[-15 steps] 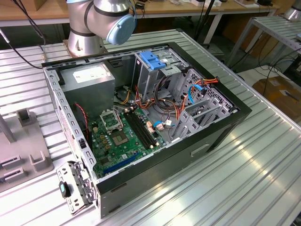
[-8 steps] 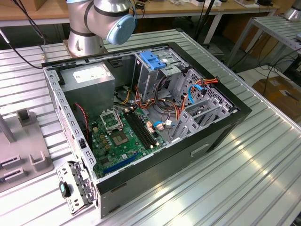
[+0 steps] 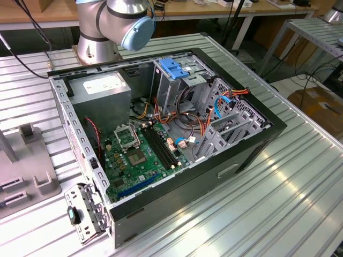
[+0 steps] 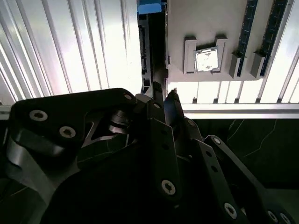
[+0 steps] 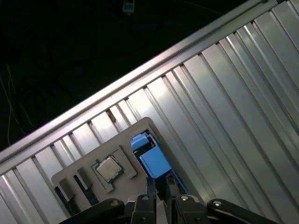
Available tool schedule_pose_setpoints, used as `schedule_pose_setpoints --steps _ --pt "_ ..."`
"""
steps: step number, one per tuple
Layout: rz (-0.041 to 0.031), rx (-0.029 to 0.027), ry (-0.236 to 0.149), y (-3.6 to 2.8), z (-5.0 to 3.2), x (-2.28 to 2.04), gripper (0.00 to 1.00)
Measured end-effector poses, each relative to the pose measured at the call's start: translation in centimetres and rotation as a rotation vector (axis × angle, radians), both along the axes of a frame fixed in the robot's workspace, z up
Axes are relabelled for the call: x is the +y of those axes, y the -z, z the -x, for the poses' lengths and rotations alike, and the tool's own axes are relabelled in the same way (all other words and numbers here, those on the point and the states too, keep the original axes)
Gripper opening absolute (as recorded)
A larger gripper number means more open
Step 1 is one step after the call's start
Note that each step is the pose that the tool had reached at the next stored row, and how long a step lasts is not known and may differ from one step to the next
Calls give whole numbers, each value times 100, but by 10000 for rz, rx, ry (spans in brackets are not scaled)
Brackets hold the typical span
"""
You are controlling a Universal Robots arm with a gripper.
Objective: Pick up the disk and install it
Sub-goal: 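Pick up the disk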
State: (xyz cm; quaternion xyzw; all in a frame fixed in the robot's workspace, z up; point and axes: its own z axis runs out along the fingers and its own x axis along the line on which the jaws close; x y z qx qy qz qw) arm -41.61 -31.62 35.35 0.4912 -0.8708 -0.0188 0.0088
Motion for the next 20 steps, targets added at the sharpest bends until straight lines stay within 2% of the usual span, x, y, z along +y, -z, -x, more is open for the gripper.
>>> schedule_pose_setpoints --steps 4,9,20 --pt "0 -12 -969 10 0 0 24" --pt "0 -28 -1976 20 0 0 24" --pt "4 -87 -4006 40 0 0 24"
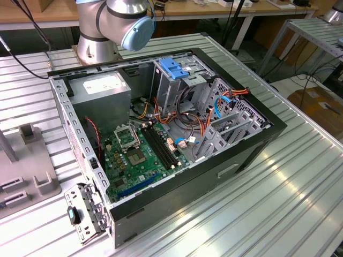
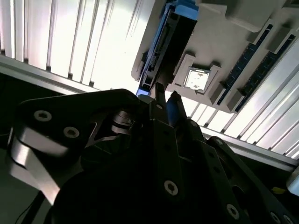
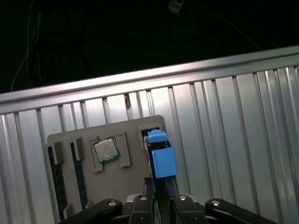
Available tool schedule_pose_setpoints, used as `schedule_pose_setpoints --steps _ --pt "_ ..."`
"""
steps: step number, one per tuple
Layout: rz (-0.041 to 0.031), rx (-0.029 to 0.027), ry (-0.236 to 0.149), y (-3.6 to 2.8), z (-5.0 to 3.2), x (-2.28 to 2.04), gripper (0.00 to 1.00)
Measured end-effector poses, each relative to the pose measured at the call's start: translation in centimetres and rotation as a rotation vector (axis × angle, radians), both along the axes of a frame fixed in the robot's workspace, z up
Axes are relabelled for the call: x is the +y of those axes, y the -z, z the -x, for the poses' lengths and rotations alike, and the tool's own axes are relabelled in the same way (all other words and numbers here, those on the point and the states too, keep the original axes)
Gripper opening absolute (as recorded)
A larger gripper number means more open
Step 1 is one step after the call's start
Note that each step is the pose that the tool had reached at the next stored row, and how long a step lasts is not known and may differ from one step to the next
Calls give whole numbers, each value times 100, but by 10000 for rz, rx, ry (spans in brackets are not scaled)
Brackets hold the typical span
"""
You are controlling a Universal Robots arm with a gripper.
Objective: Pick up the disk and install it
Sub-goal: 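Pick up the disk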
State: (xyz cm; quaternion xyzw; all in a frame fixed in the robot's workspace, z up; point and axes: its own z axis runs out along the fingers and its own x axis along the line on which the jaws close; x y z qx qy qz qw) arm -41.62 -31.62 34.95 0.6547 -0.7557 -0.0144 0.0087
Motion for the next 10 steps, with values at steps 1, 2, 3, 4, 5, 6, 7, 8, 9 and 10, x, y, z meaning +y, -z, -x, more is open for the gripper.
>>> schedule_pose_setpoints --steps 1,2,3,4,5,6,7,8,9,10 --pt "0 -12 -161 2 0 0 24" --pt "0 -30 -323 4 0 0 24" --pt "0 -64 -604 7 0 0 24" --pt "0 -94 -798 9 0 0 24" --pt "1 -121 -913 10 0 0 24" --pt "2 -167 -1094 13 0 0 24" --pt "3 -224 -1310 16 0 0 24" --pt "5 -253 -1409 16 0 0 24" --pt "4 -263 -1440 17 0 1 24" --pt "5 -264 -1441 17 0 1 24"
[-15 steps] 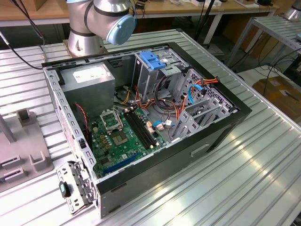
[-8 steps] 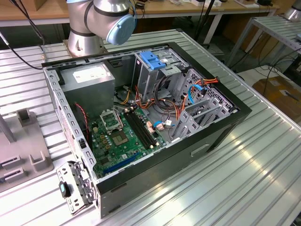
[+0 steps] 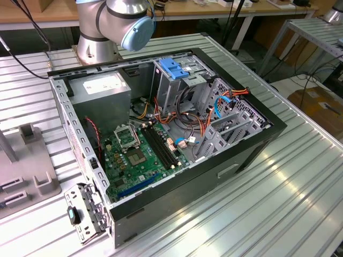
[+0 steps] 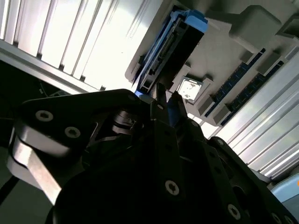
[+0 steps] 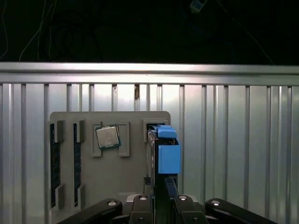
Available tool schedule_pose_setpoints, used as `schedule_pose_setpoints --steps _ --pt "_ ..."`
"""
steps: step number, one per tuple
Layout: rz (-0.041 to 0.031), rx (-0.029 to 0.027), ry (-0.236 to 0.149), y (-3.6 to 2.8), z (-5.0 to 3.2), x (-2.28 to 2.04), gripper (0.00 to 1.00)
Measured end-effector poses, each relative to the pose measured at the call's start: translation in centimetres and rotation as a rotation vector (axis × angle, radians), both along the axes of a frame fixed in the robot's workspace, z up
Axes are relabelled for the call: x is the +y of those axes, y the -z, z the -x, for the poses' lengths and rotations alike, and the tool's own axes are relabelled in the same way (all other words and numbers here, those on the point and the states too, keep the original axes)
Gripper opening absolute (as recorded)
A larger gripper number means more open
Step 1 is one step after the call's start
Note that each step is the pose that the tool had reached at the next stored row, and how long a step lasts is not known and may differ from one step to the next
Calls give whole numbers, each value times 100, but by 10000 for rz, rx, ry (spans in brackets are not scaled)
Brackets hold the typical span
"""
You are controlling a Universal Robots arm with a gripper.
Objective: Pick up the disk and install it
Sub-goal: 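Pick up the disk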
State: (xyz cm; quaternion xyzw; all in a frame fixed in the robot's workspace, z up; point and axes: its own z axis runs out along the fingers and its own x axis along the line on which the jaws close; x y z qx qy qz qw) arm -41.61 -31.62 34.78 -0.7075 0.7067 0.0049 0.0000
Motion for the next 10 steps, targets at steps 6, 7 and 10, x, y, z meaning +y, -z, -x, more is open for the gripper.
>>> schedule_pose_setpoints --steps 6,7,10 --pt "-62 -74 -2 3 -3 17 24" --pt "-64 -79 -4 5 -7 19 24" --pt "-64 -81 -2 14 -24 22 24"
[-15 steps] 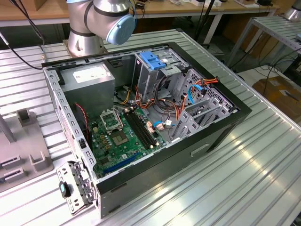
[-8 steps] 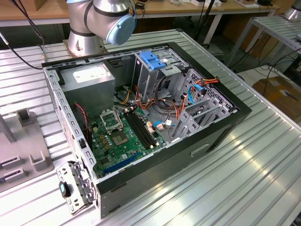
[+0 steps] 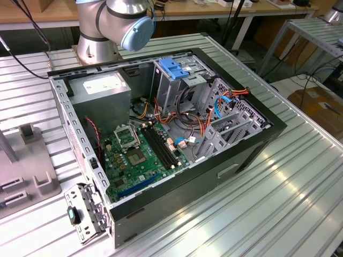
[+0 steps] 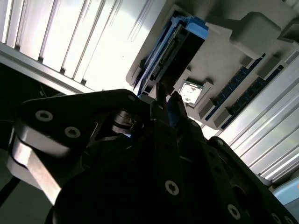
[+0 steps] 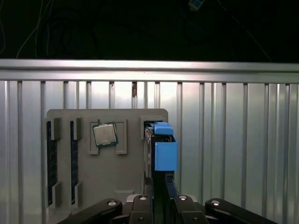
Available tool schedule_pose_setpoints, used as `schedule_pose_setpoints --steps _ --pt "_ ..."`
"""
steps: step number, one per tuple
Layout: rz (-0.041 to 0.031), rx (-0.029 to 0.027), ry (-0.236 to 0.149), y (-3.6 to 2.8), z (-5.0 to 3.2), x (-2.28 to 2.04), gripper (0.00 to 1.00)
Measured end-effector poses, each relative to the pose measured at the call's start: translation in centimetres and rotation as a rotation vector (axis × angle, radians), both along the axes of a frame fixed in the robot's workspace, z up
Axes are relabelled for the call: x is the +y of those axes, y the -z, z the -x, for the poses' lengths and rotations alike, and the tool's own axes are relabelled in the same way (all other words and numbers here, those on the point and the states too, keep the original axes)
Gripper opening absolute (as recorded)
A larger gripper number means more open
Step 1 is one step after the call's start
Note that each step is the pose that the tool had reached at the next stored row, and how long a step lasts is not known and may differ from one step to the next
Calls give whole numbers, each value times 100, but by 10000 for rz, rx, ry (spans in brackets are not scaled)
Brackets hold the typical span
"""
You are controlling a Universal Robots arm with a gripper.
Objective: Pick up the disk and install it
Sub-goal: 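Pick up the disk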
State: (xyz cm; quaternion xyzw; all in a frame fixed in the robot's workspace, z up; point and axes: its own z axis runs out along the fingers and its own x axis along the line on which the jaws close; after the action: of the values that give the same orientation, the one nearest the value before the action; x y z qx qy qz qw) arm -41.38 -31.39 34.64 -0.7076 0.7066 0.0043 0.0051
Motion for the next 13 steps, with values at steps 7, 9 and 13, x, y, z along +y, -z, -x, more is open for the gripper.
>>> schedule_pose_setpoints --steps 7,9,13 --pt "0 0 -2 5 -24 3 24" --pt "0 0 -1 5 -24 3 24" --pt "0 0 -1 5 -24 4 25"
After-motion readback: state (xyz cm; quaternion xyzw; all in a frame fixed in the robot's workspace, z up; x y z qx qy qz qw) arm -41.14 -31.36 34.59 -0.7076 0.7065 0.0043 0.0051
